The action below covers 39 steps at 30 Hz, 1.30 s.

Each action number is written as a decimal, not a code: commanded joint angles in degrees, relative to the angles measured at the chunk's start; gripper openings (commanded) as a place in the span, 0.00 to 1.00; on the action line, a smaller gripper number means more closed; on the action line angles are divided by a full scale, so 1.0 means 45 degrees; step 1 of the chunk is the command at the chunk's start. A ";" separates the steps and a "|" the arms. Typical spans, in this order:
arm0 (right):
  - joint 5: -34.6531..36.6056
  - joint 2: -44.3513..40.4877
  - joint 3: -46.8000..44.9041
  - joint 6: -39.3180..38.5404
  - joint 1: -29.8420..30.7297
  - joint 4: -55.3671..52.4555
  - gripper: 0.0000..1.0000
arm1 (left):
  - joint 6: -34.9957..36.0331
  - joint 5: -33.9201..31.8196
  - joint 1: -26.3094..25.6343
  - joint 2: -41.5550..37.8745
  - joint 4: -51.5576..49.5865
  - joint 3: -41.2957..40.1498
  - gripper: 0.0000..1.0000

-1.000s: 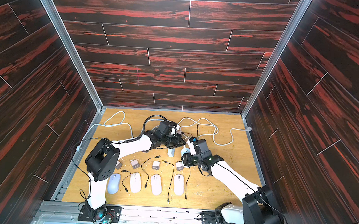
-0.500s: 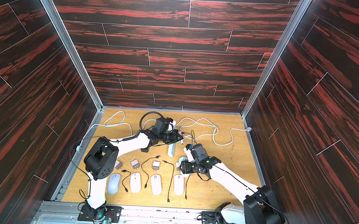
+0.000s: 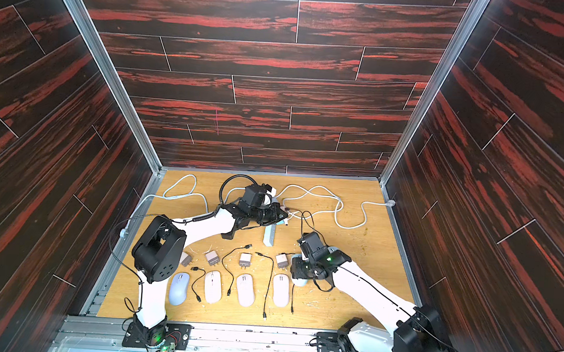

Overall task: Unplug the wireless mouse
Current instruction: Remove the power cord from the mouse, then place the mouse at the center of the board.

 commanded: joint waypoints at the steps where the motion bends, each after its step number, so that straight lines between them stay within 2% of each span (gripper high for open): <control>1: 0.0635 -0.0435 -0.0374 0.1564 0.0134 -0.1595 0.00 | 0.0191 0.0022 0.0029 -0.0630 0.0068 -0.0309 0.00; 5: 0.0219 -0.0202 -0.0754 0.1577 0.0167 -0.1496 0.00 | 0.0097 0.0040 0.0014 -0.0555 0.0222 -0.0401 0.00; 8: -0.0219 0.0282 -0.0933 0.1333 0.0192 -0.0910 0.08 | 0.0043 0.0089 0.0014 -0.0550 0.0281 -0.0404 0.00; 14: -0.0085 0.1143 -0.1097 0.1313 0.0200 -0.0697 0.17 | 0.0012 0.0032 -0.0004 -0.0653 0.0325 -0.0588 0.00; 29: 0.0096 0.1306 -0.1327 0.1647 0.0346 -0.0888 0.69 | -0.0026 0.0079 -0.0055 -0.0578 0.0393 -0.0706 0.00; 32: 0.0183 0.1236 -0.1300 0.1712 0.0347 -0.0946 0.73 | -0.0026 0.0118 -0.0064 -0.0590 0.0427 -0.0716 0.00; 35: 0.0414 0.1047 -0.1169 0.1876 0.0401 -0.1174 0.73 | -0.0026 0.0174 -0.0064 -0.0565 0.0421 -0.0716 0.00; 39: 0.1385 -0.0261 -0.0856 0.2229 0.0478 -0.1533 0.73 | 0.0308 0.0159 -0.0151 -0.0613 0.0105 -0.0735 0.00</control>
